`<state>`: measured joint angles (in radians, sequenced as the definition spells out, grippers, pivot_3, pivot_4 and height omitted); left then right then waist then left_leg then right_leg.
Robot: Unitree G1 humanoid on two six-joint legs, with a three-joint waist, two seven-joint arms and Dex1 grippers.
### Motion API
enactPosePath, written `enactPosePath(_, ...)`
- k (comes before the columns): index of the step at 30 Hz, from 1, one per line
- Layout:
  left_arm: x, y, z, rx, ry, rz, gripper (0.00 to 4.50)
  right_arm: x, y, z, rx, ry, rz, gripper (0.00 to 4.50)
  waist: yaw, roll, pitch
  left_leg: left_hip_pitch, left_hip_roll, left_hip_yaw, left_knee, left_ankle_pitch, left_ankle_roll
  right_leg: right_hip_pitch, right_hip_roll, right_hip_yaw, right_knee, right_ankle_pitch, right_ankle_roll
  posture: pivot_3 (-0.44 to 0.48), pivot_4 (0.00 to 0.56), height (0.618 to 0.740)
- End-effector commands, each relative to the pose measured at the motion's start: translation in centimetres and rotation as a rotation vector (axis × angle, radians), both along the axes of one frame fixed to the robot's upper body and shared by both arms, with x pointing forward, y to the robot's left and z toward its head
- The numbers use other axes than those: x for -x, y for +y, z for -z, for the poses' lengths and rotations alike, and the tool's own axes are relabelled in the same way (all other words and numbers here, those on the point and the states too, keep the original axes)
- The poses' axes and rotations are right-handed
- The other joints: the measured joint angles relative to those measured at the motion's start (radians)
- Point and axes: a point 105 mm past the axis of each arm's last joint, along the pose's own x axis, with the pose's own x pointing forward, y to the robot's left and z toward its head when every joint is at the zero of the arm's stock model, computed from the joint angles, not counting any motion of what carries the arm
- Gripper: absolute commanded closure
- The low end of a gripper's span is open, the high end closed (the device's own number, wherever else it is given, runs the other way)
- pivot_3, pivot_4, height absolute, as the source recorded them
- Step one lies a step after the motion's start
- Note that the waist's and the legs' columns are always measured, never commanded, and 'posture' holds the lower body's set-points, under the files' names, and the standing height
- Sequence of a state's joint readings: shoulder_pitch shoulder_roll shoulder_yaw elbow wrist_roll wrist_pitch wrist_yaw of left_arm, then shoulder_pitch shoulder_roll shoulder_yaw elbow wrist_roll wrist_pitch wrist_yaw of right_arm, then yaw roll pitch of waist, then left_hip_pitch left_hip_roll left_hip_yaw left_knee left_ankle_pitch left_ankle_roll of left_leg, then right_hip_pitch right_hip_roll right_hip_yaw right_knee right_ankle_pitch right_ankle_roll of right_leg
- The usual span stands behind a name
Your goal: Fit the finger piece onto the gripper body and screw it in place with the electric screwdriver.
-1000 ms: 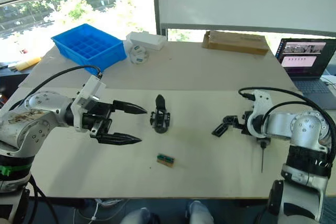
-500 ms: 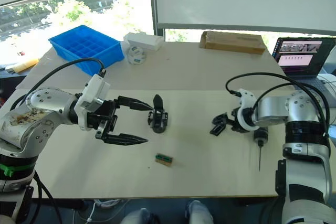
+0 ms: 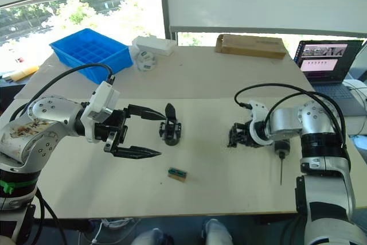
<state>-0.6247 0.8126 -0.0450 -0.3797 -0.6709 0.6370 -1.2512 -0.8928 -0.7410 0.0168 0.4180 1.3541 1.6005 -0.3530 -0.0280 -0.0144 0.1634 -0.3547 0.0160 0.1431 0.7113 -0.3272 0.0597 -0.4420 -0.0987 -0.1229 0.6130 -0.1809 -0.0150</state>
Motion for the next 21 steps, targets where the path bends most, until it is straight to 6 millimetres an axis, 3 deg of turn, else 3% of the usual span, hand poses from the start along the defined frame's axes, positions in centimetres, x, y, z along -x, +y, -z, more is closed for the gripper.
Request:
enactPosePath(1,0.4,0.0,-0.7,-0.005,-0.039,0.025,0.00,0.6,0.6,-3.0,0.052,-0.077,-0.182,4.07,0.009,0.001,0.001,-0.001,0.000,0.000,0.000,0.000,0.000,-0.001,0.000,0.000,0.000,0.000,0.000,0.000,0.150,0.738)
enactPosePath(4,0.6,-0.1,-0.6,-0.006,-0.031,0.046,0.00,1.4,0.5,-4.0,0.163,-0.140,-0.403,4.07,0.016,0.003,0.001,-0.006,-0.001,0.000,0.001,0.000,0.000,-0.007,-0.001,0.000,0.000,0.000,0.000,0.000,0.150,0.738)
enactPosePath(6,0.8,-0.3,-0.6,-0.006,-0.029,0.063,0.00,1.6,-0.4,-3.6,0.239,-0.145,-0.536,4.07,0.016,0.003,0.001,-0.014,-0.001,-0.001,0.003,0.000,0.000,-0.015,-0.001,-0.001,0.001,0.000,0.000,0.000,0.150,0.738)
enactPosePath(11,1.0,-0.8,-0.5,0.001,-0.031,0.084,0.00,1.3,-2.4,-2.1,0.333,-0.096,-0.701,4.07,0.015,0.002,0.001,-0.015,-0.001,0.000,0.004,0.000,0.000,-0.015,-0.001,-0.002,0.000,0.001,0.001,0.000,0.150,0.738)
enactPosePath(13,1.1,-1.0,-0.5,0.002,-0.032,0.090,0.00,1.3,-2.8,-1.4,0.353,-0.076,-0.737,2.97,0.016,0.002,0.001,-0.015,-0.001,0.000,0.005,0.000,0.000,-0.015,-0.001,-0.003,0.001,0.001,0.001,0.000,0.150,0.738)
enactPosePath(17,1.2,-1.0,-0.6,-0.001,-0.035,0.095,0.00,1.3,-3.2,-1.0,0.354,-0.058,-0.760,1.59,0.015,0.002,0.001,-0.015,-0.001,0.000,0.005,0.000,0.000,-0.015,-0.001,-0.003,0.001,0.001,0.000,0.000,0.150,0.738)
enactPosePath(20,1.2,-0.9,-0.7,-0.003,-0.036,0.090,0.00,1.5,-3.0,-1.3,0.341,-0.049,-0.763,0.65,0.016,0.002,0.001,-0.015,-0.001,0.000,0.005,0.000,0.000,-0.015,-0.001,-0.003,0.002,0.001,0.000,0.000,0.150,0.738)
enactPosePath(21,1.2,-0.8,-0.7,-0.005,-0.035,0.090,0.00,1.5,-2.9,-1.4,0.328,-0.041,-0.753,0.65,0.016,0.002,0.001,-0.015,-0.001,0.000,0.005,0.000,0.000,-0.015,-0.001,-0.003,0.002,0.001,0.000,0.000,0.150,0.738)
